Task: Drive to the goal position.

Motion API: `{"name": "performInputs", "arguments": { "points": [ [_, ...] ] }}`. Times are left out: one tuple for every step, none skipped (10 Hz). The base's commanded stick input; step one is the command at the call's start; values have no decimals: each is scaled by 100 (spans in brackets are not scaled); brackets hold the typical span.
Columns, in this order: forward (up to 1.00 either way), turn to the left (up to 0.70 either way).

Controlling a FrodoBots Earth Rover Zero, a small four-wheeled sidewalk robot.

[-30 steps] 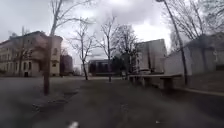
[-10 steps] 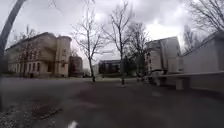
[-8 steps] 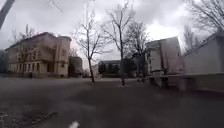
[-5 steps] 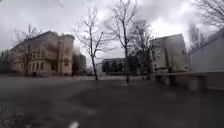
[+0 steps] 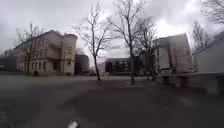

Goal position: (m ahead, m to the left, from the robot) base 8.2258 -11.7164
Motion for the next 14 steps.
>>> {"name": "performInputs", "arguments": {
  "points": [
    [100,0],
    [100,0],
    [100,0],
    [100,0],
    [100,0],
    [100,0],
    [100,0],
    [100,0],
    [100,0],
    [100,0],
    [100,0],
    [100,0],
    [100,0],
    [100,0]
  ]
}}
